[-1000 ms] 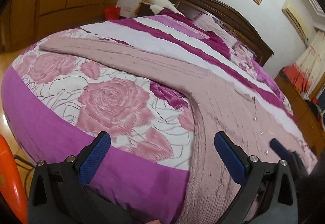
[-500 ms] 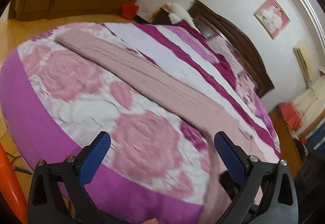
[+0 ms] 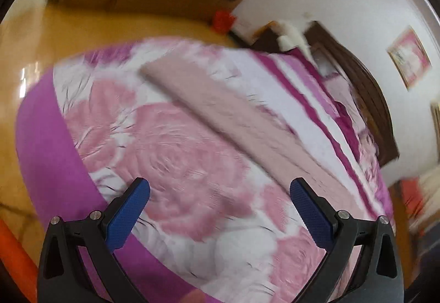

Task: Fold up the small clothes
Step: 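Reach the left gripper to the sleeve cuff and close on it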

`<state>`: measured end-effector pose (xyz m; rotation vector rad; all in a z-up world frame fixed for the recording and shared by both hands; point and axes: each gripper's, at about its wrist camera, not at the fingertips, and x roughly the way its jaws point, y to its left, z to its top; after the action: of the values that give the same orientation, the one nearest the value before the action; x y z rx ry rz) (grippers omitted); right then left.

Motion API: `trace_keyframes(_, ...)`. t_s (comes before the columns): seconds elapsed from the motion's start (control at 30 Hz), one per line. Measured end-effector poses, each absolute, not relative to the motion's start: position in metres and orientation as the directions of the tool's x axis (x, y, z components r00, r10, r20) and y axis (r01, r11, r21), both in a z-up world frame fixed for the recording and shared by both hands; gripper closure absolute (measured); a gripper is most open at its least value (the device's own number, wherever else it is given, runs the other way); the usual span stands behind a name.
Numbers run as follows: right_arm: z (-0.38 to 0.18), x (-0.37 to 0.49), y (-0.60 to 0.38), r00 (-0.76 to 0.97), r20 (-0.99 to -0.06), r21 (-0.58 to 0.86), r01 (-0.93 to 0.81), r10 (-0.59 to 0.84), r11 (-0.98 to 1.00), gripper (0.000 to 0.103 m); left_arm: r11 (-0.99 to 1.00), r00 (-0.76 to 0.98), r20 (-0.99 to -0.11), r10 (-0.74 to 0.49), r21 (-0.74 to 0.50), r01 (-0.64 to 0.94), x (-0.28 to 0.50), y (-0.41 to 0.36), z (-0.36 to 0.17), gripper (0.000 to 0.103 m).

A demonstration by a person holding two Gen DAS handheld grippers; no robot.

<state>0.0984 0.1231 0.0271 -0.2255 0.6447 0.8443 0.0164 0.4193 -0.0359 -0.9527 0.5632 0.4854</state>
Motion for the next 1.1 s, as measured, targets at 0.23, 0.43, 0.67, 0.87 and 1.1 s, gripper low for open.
trace_keyframes(0.23,0.038,0.116,0.132,0.482,-0.582,0.103,-0.755,0.655,0.647,0.000,0.387,0.872,-0.478,0.109,-0.787,-0.480,0.011,0.470,-0.050,0.019)
trace_keyframes(0.43,0.042,0.119,0.132,0.489,-0.559,0.116,-0.753,0.669,0.647,0.000,0.351,0.913,-0.388,0.124,-0.844,-0.406,0.028,0.511,-0.059,0.020)
trace_keyframes(0.67,0.034,0.130,0.122,0.508,-0.562,0.145,-0.716,0.653,0.682,0.000,0.367,0.911,-0.383,0.154,-0.834,-0.412,0.049,0.532,-0.063,0.020)
trace_keyframes(0.87,0.022,0.141,0.115,0.482,-0.582,0.200,-0.696,0.655,0.690,0.000,0.389,0.898,-0.390,0.204,-0.809,-0.440,0.056,0.539,-0.063,0.020)
trace_keyframes(1.1,0.020,0.138,0.102,0.486,-0.572,0.205,-0.695,0.661,0.689,0.000,0.394,0.899,-0.371,0.235,-0.809,-0.436,0.041,0.522,-0.068,0.042)
